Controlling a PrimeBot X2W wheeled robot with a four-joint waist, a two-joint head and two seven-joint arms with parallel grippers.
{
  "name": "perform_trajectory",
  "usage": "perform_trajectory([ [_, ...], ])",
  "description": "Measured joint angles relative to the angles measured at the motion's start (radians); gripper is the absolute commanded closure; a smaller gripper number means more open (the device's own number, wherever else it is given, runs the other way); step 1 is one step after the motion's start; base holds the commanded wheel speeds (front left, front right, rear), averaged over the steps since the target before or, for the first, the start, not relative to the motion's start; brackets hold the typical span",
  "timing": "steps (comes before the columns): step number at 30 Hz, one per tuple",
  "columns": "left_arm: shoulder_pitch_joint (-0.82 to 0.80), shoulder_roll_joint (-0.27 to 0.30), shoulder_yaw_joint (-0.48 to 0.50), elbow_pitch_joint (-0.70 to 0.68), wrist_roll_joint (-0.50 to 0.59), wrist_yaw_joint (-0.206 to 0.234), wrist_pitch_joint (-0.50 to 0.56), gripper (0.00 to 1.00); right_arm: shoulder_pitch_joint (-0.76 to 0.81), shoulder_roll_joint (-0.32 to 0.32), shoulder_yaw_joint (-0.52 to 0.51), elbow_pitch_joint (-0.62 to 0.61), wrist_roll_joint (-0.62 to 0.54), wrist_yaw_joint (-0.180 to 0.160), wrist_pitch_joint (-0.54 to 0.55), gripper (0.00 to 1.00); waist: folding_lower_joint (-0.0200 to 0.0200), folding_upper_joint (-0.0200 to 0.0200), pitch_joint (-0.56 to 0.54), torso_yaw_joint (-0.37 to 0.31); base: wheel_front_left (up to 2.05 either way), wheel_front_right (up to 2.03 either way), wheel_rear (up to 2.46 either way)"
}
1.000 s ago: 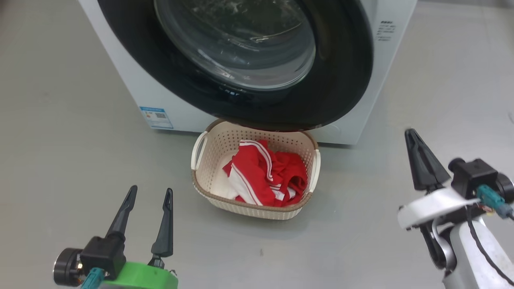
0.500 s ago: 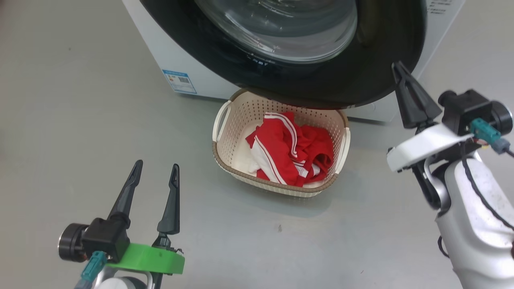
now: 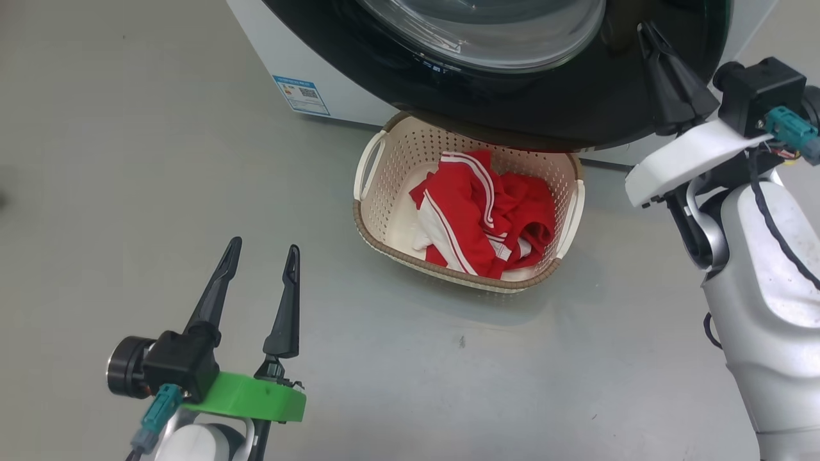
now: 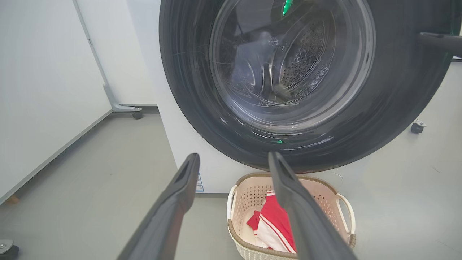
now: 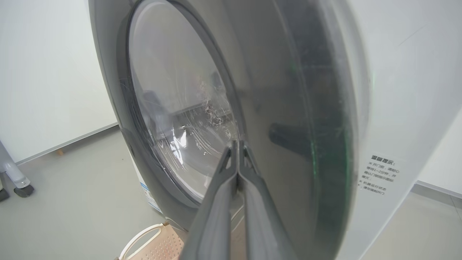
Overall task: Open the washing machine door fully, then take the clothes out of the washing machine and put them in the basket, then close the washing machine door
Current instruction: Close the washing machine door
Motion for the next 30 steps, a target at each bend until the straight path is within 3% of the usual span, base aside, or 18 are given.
perform_trajectory([
  [15, -0.025, -0.004, -0.017, 0.027, -0.001, 0.0, -0.014, 0.0, -0.102, -0.007, -0.016, 0.091, 0.0, 0.005, -0.001, 1.0, 0.0, 0.0, 0.016, 0.01, 0.0, 0.0, 0.0],
  [30, -0.051, -0.008, -0.055, 0.054, -0.002, -0.008, -0.019, 0.0, -0.247, -0.056, -0.034, 0.223, -0.008, 0.006, 0.01, 1.0, 0.0, 0.0, 0.027, 0.047, 0.0, 0.0, 0.0],
])
